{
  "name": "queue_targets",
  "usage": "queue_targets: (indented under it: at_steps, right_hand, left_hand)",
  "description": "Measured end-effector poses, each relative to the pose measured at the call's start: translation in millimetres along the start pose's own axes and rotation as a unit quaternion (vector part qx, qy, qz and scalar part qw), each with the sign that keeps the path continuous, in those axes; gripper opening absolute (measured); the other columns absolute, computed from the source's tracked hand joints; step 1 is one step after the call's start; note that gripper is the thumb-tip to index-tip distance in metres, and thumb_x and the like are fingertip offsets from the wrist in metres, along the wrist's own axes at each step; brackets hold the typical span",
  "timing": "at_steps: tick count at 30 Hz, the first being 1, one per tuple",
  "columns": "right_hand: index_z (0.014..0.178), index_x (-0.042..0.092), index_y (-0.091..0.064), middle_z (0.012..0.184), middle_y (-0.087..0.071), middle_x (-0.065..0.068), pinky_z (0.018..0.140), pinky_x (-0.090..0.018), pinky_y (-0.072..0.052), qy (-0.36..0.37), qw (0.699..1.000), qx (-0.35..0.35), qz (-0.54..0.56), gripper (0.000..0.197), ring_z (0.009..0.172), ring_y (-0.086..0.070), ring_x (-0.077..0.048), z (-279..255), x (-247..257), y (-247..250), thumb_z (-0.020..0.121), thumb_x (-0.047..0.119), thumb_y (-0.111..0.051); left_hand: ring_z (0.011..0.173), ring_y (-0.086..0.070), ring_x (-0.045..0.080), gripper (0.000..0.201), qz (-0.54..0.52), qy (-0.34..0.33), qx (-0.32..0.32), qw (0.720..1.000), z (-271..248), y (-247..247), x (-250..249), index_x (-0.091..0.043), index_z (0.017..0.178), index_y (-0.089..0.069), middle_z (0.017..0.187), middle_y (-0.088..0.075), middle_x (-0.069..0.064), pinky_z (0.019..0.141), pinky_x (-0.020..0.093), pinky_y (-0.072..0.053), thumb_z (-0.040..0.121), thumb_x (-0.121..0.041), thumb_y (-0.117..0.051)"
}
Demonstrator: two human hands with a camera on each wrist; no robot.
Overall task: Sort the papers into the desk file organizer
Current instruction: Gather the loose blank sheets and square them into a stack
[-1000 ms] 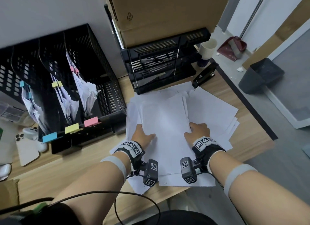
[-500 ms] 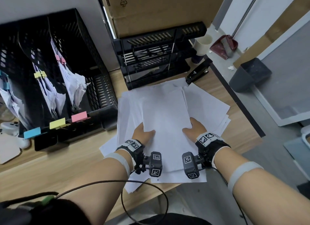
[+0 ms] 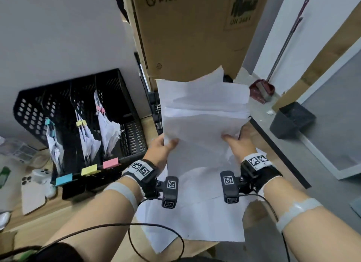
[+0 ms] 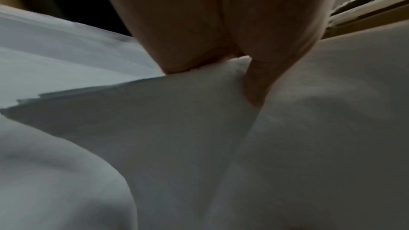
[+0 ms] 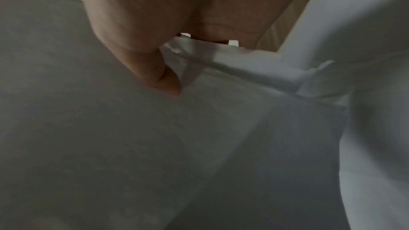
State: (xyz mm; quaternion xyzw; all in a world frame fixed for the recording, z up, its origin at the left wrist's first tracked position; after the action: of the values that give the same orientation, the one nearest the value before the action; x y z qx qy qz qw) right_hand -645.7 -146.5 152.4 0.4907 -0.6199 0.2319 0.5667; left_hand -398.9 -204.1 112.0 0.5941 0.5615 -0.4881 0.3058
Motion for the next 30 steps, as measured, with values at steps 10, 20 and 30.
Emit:
queue_targets:
  at_steps: [10,20,30]
  right_hand:
    - [0.123,0.017,-0.050,0.090,-0.063,0.000,0.083,-0.033,-0.048,-0.037,0.996,-0.037,0.068,0.052,0.091,-0.060,-0.023,-10.3,-40.5,7.6,0.078,-0.009,-0.057]
    - [0.128,0.013,-0.042,0.119,-0.055,-0.005,0.093,-0.036,-0.041,-0.082,0.997,-0.006,-0.002,0.055,0.113,-0.051,-0.027,-3.8,-43.0,2.0,0.079,0.002,-0.063]
    - [0.098,0.010,-0.052,0.097,-0.061,-0.007,0.083,-0.032,-0.041,-0.124,0.992,0.003,-0.005,0.024,0.100,-0.057,-0.028,-4.5,-44.6,-5.9,0.080,-0.003,-0.061]
  left_hand:
    - [0.110,-0.071,0.025,0.045,0.102,-0.061,0.021,0.993,0.0,-14.7,22.1,-0.022,0.116,-0.074,0.113,-0.077,0.000,0.098,0.044,-0.055,0.073,-0.031,-0.086]
    - [0.125,-0.062,0.022,0.041,0.108,-0.077,0.093,0.987,8.1,-21.2,34.9,-0.019,0.126,-0.070,0.128,-0.070,0.002,0.112,0.047,-0.045,0.085,-0.015,-0.078]
    - [0.122,-0.063,0.036,0.060,-0.061,0.038,0.076,0.995,15.4,-20.6,42.0,-0.008,0.125,-0.066,0.127,-0.069,0.017,0.106,0.052,-0.048,0.069,-0.010,-0.086]
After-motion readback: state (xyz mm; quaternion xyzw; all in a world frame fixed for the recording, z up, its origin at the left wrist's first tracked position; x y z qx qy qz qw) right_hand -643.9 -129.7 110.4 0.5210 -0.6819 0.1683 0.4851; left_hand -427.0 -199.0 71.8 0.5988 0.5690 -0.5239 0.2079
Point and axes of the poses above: each hand's wrist, its own z-axis towards the middle knuckle, its own y-axis out of the back of the hand, x = y × z, the point moved 3 cm from there along z, towards the middle knuckle
